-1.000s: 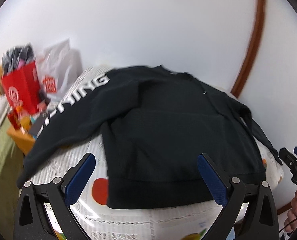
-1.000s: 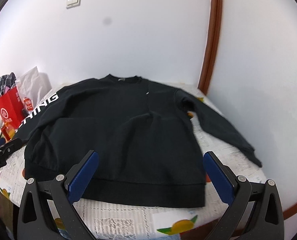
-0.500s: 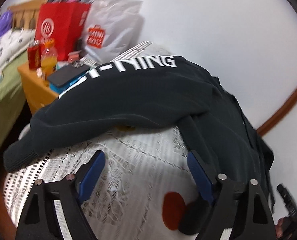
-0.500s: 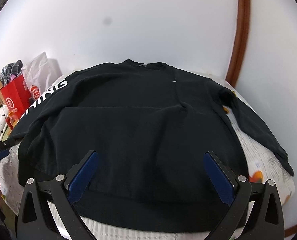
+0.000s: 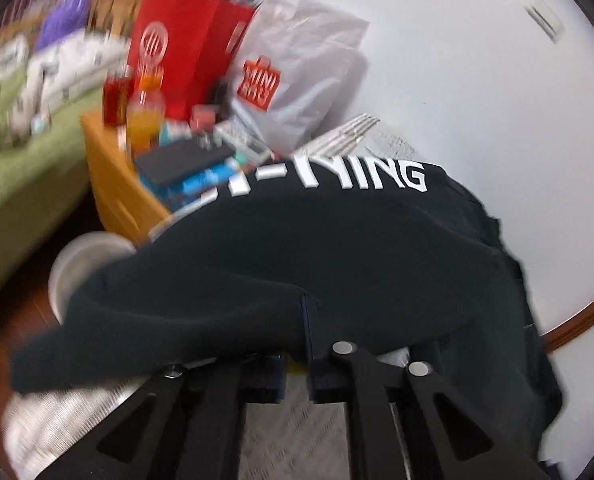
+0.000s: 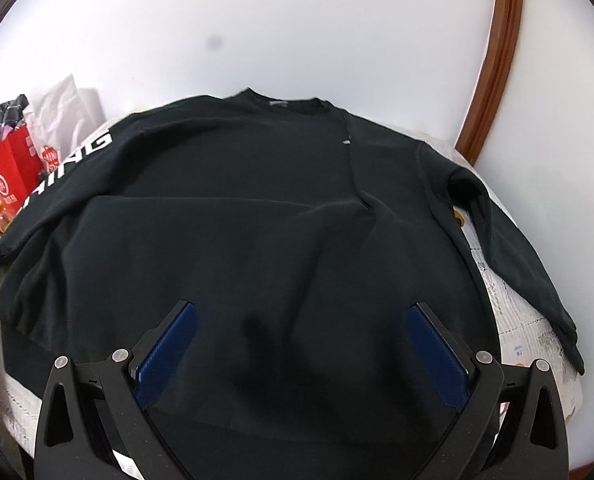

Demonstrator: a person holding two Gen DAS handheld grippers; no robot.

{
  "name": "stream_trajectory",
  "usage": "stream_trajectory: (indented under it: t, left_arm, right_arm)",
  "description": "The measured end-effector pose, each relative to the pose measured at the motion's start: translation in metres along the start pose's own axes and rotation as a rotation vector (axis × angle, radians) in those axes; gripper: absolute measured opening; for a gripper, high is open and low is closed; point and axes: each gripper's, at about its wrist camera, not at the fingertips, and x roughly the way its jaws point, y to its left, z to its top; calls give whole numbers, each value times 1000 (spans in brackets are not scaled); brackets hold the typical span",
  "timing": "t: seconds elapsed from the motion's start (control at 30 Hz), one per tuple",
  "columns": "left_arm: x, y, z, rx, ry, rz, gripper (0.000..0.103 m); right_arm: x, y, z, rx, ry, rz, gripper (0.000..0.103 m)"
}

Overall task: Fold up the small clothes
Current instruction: 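Grasp the lettered sleeve cuff with the left gripper and lift it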

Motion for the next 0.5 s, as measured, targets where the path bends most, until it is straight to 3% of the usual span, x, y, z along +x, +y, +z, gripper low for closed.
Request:
stream_trajectory:
  t: [0.1,0.23,0.33,0.5]
  left_arm:
    - [-12,-22,14,66,-47,28,7]
    - [-35,-71,38,170,-129,-10,6]
    - [-51,-128,50,281,-177,-70,6]
    - [-59,-228,49,453,-221,-168,6]
  right_arm:
    - [8,-14,6,21,17,-3,102]
    - [13,-38,19,62,25,49,102]
    - [11,-60,29,89,6,68,102]
    - [4,-97,40,75,-40,21,103]
